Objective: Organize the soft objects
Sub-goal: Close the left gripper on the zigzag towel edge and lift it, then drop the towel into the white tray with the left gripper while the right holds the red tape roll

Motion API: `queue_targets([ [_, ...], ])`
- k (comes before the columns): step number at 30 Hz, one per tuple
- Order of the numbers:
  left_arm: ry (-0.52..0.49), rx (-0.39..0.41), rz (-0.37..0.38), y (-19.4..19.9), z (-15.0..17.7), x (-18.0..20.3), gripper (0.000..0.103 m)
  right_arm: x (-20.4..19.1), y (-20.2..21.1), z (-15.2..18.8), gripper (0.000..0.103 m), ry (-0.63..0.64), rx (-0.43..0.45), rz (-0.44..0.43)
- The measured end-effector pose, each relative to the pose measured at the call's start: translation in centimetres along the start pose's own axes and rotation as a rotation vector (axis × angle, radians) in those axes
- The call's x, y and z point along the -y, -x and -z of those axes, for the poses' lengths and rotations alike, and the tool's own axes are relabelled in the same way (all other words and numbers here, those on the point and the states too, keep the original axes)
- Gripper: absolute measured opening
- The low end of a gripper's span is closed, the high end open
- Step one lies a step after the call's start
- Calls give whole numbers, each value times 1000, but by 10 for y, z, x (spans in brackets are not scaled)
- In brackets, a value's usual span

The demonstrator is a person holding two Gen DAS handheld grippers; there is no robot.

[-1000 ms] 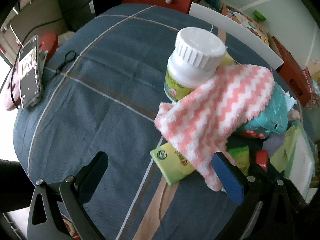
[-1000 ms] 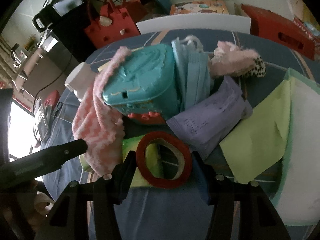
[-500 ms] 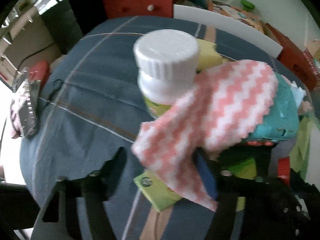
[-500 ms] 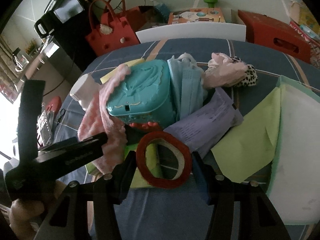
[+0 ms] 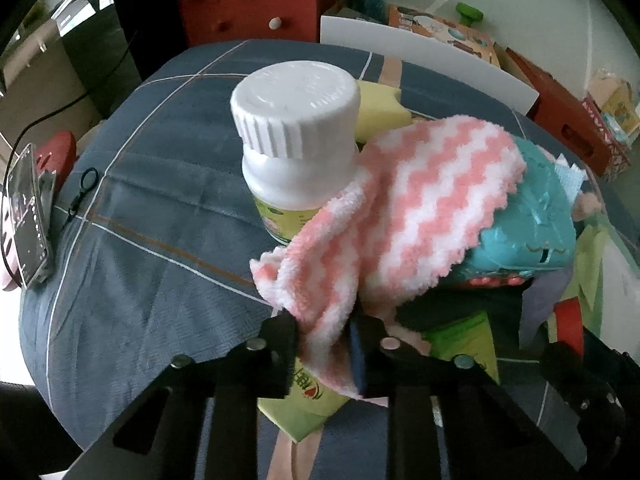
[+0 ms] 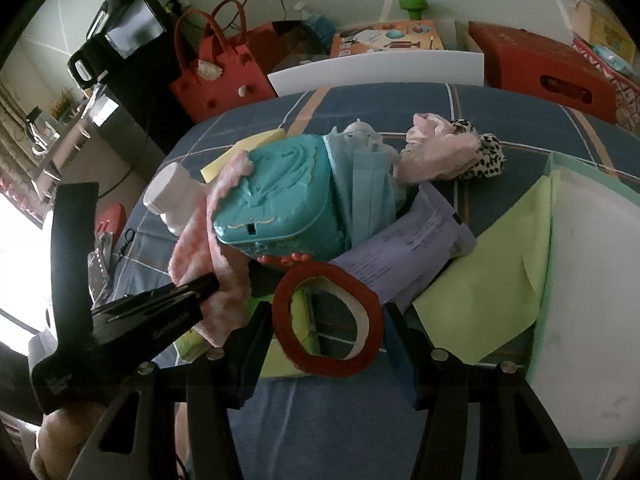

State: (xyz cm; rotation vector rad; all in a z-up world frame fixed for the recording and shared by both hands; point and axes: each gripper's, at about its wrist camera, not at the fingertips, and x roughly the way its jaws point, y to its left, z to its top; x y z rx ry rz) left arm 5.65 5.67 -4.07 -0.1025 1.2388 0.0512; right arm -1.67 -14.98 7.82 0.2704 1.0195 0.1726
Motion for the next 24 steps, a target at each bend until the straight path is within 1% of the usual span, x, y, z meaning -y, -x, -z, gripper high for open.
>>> queue_targets([
  [5, 27, 20, 34, 7, 2, -15, 16, 2, 4, 0, 58, -3, 10, 1],
  [9, 25, 63, 59, 22, 8, -18, 16, 2, 10, -2, 58, -5, 28, 6],
  [11, 27, 93, 75, 30, 17, -17, 16, 3, 14, -3, 58, -10, 41, 5],
  [17, 25, 189, 106, 62, 21, -23, 15, 7, 26, -7, 58, -21, 83, 9],
  [18, 23, 217, 118, 68, 20, -25, 16, 8, 29, -8, 58, -22, 92, 11],
  [24, -7, 325, 162, 94, 15, -13, 16, 11, 47, -11, 58, -32, 148, 15],
])
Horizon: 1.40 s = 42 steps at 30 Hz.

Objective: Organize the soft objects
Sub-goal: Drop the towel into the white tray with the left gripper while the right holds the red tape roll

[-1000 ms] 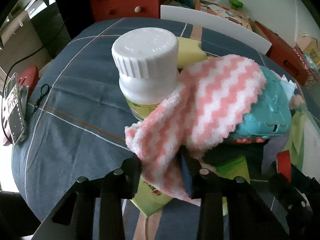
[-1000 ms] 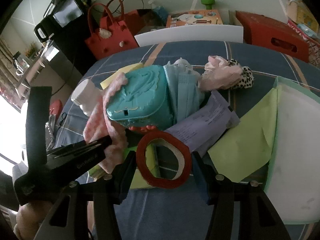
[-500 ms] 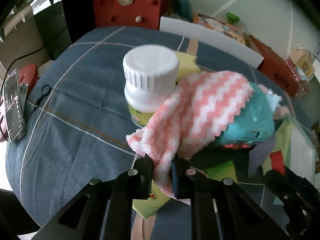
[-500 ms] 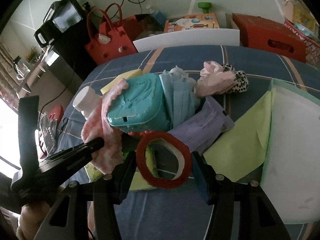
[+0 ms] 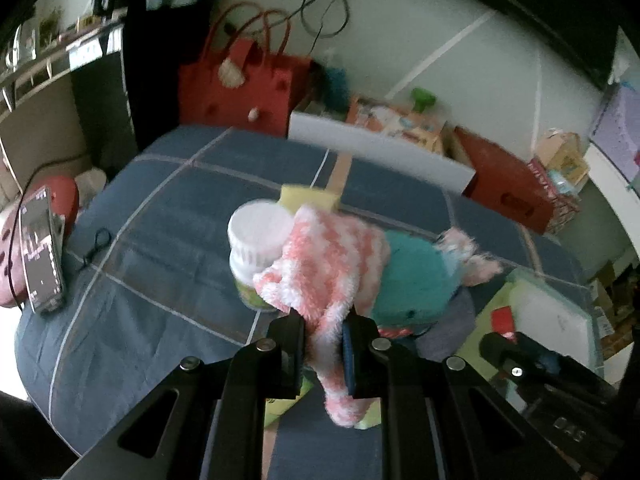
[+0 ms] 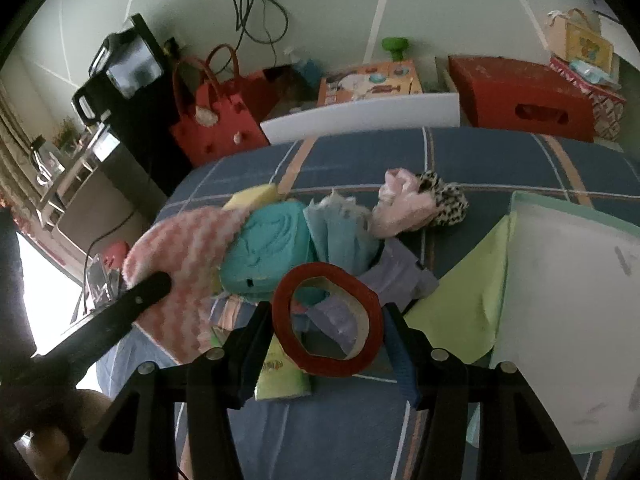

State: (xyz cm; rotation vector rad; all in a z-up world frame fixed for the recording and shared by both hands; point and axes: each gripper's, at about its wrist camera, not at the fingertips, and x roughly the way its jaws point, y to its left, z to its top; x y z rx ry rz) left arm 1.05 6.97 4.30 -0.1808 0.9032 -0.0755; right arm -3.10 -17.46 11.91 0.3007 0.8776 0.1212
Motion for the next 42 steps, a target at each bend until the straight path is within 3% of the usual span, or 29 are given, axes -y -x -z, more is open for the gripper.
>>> queue_targets([
  [7, -51, 103, 88, 29, -18, 23, 16, 9, 31, -8, 58, -13, 103, 48],
  [18, -168, 116, 191, 36, -35, 89, 16, 76, 58, -14, 58, -205, 145, 201],
  [29, -304, 7, 311, 1, -18, 173, 16, 163, 94, 0, 58, -429, 159, 480],
  [35, -391, -64, 333, -21, 4, 212, 16, 200, 103, 16, 58, -542, 111, 599],
  [42, -448, -150, 372, -45, 24, 253, 16, 230, 110, 31, 58, -621, 84, 668],
])
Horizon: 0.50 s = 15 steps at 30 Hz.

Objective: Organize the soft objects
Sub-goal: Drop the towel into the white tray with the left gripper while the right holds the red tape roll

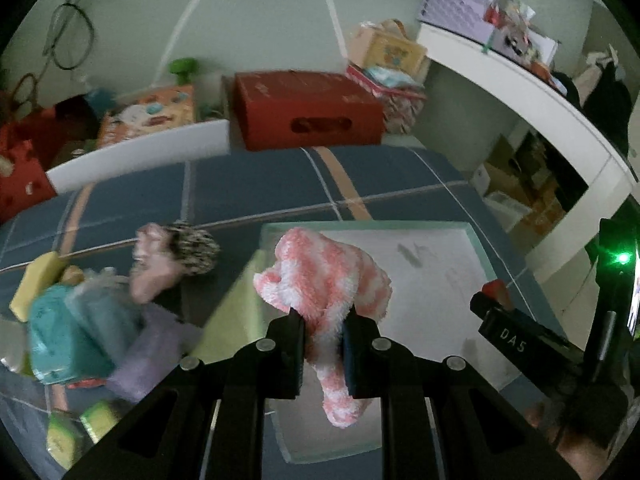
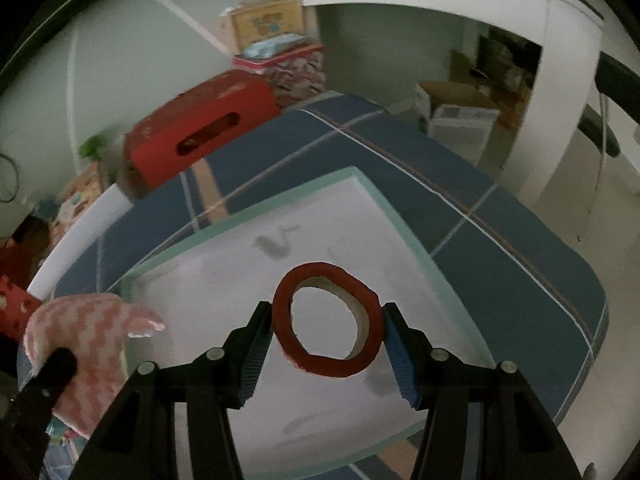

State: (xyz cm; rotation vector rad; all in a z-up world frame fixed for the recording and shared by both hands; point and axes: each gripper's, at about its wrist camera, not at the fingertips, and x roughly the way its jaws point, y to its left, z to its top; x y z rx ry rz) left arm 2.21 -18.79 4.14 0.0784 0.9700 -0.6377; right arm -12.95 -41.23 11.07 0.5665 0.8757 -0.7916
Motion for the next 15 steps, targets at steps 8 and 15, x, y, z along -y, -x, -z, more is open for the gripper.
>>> queue_targets([
  [8, -55, -38, 44, -40, -6, 38, 17, 26, -27, 0, 58, -71, -70, 59],
  [15, -50, -108, -20, -84, -6, 37, 17, 32, -37, 0, 58, -73, -98, 77],
])
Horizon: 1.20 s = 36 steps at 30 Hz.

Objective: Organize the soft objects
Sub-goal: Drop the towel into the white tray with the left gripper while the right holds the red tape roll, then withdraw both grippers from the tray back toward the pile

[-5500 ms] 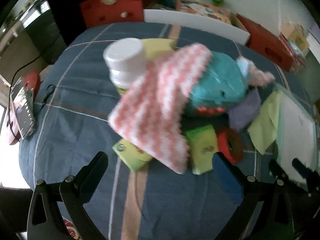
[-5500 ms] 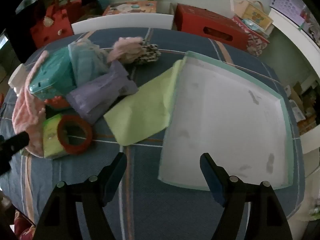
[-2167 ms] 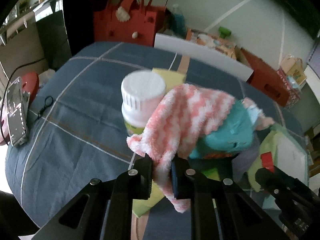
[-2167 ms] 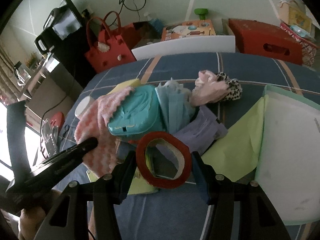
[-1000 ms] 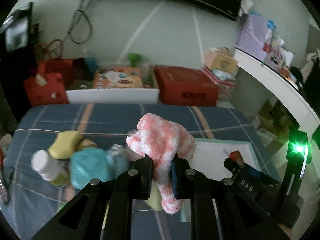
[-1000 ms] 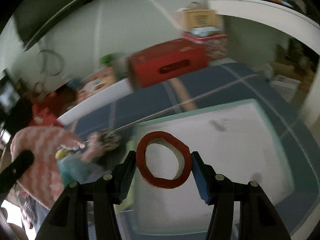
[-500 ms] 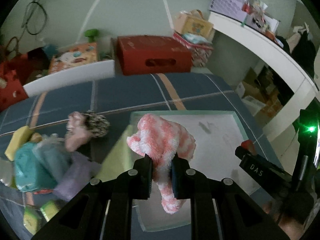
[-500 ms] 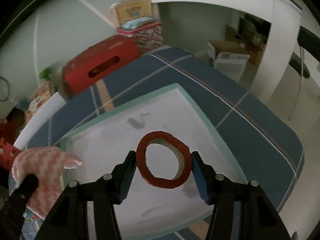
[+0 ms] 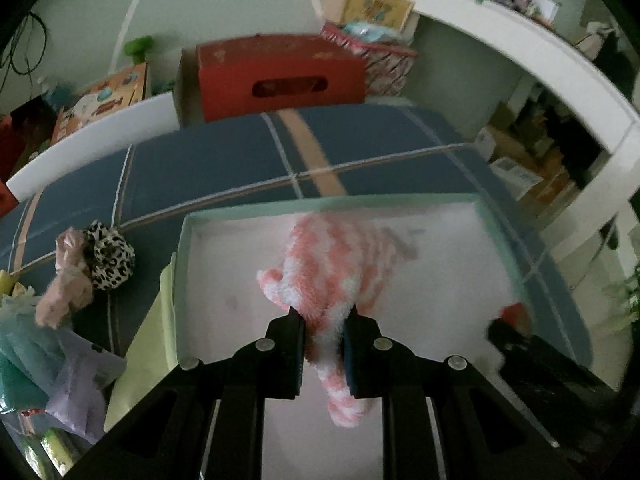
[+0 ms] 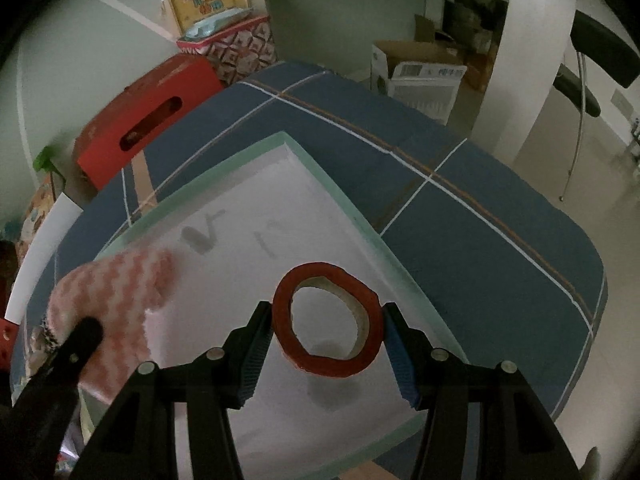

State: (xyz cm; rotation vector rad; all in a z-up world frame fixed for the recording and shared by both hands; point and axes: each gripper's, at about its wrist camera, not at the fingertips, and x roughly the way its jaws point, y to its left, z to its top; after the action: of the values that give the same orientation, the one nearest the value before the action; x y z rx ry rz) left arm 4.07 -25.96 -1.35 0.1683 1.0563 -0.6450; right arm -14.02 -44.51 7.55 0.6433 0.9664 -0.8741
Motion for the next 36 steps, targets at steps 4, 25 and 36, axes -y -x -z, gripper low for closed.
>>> queue_targets([
  [4, 16, -38, -24, -17, 4, -5, 19, 0, -5, 1, 58, 13, -19, 13],
  [25, 106, -5, -97, 32, 10, -43, 95, -18, 0, 3, 92, 88, -23, 20],
  [36, 243, -39, -187, 51, 33, -100, 95, -36, 9, 6, 97, 149, -4, 26],
])
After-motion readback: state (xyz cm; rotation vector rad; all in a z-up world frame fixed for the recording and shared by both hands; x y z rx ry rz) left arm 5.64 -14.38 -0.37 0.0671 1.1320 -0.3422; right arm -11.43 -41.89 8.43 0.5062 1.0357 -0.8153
